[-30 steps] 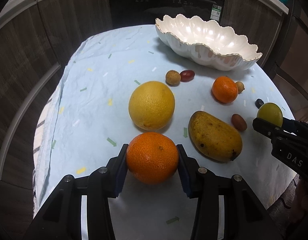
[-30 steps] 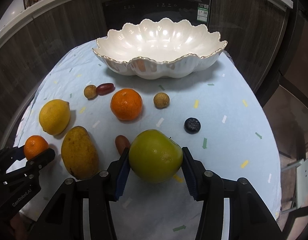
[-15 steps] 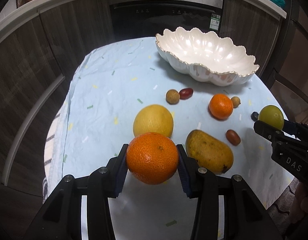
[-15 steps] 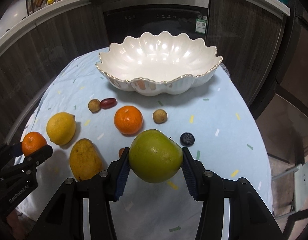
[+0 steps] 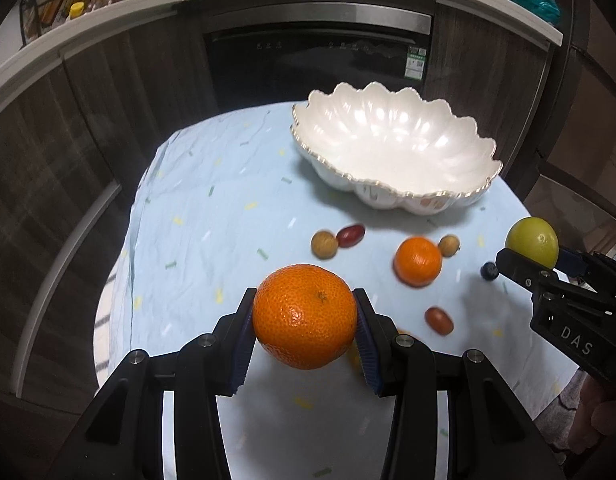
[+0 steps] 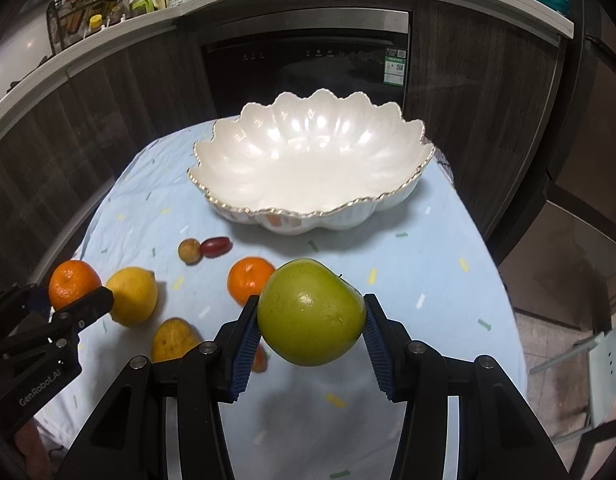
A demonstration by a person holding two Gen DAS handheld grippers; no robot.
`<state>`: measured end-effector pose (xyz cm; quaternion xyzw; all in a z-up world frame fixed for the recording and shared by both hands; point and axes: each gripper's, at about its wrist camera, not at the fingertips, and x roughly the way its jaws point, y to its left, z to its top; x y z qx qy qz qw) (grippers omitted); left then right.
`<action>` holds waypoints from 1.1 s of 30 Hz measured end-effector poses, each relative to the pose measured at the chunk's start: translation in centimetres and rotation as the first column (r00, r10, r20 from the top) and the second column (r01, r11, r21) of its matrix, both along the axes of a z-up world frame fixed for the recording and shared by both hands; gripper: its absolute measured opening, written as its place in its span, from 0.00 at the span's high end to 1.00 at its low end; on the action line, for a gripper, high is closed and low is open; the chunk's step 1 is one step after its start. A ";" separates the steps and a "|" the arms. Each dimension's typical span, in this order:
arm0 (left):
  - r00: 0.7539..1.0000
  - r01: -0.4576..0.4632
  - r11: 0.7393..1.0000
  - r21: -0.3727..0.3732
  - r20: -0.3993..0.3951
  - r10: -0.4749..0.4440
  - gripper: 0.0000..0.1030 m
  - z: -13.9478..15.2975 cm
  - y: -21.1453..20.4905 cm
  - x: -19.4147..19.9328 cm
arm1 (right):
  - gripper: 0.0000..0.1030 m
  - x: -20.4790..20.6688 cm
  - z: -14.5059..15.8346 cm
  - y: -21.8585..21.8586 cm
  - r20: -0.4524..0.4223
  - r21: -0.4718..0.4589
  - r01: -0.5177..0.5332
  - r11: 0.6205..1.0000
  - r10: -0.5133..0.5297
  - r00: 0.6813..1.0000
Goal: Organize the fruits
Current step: 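Carry the orange and green apple over the white bowl with both grippers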
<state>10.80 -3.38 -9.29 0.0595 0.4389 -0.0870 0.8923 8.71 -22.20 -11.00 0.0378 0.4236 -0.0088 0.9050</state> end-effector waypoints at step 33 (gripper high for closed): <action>0.993 0.102 0.993 -0.057 0.059 -0.099 0.57 2.1 -6.6 11.4 | 0.51 9.1 2.3 -5.7 0.075 -0.047 0.054 0.997 -0.050 0.996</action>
